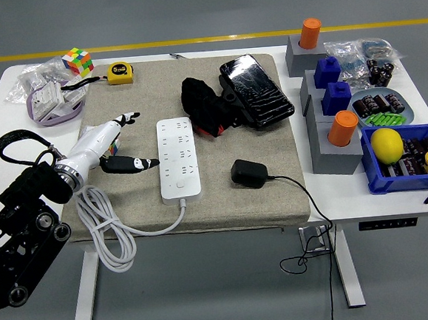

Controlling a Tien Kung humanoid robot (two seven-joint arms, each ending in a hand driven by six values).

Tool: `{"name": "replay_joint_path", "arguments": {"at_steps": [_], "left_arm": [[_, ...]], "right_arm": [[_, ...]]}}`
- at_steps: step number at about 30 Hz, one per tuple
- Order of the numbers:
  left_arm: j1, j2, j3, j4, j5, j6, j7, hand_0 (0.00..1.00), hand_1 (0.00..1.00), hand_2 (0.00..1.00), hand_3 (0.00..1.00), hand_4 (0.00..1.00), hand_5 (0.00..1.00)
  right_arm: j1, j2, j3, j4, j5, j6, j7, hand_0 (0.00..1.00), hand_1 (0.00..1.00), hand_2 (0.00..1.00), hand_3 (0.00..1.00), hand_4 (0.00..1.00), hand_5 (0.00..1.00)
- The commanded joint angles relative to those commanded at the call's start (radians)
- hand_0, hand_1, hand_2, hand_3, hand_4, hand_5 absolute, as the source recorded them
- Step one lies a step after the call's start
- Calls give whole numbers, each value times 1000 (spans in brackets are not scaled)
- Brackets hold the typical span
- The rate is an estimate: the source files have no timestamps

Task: Pull the plug out and thorw away

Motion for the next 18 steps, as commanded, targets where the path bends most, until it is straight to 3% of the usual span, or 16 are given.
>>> {"name": "replay_joint_path", "arguments": {"at_steps": [18], "left_arm": [[1, 2, 11, 1, 0, -7, 2, 852, 940, 942, 997, 993, 460]], "right_arm": [[-3, 1, 0, 0, -2, 1, 0, 569, 649, 672, 573, 970, 516]]}}
